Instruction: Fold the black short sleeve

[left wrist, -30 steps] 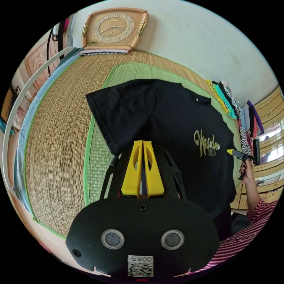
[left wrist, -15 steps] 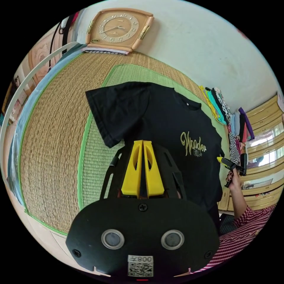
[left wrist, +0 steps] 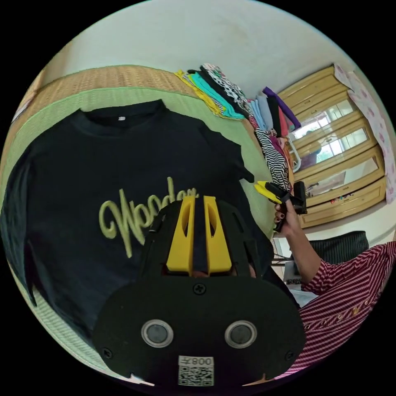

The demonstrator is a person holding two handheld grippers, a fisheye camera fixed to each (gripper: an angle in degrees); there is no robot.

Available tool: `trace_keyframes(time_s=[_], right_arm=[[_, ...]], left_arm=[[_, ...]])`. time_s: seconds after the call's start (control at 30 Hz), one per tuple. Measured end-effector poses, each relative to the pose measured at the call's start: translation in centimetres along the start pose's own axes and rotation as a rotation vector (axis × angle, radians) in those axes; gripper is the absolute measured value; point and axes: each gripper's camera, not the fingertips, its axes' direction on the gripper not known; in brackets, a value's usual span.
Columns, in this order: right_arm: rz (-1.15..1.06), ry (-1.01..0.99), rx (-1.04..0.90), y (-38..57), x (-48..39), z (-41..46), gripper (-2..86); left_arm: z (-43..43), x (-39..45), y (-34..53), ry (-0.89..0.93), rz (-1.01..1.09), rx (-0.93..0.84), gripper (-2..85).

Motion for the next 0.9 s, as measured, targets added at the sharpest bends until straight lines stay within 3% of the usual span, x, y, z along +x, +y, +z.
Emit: trace_keyframes(time_s=[0.3, 0.53, 0.7, 0.9], right_arm=[[0.026, -0.025, 0.034, 0.7, 2.1, 1.4, 6.5], [0.028, -0.046, 0.088, 3.1, 3.2, 2.0, 3.2], [0.010, -0.021, 0.109, 5.4, 2.9, 2.4, 2.3], [-0.015, -0.034, 0.096, 7.7, 2.6, 3.7, 1.6]], left_arm=[[13.1, 4.6, -10.6, 0.010, 0.245, -0.135, 8.7], [24.0, 6.3, -14.6, -0.203, 0.389, -0.256, 10.7], [26.6, 5.6, -13.8, -0.363, 0.499, -0.237, 8.8], [26.7, 2.2, -13.7, -0.340, 0.501, -0.181, 4.0]])
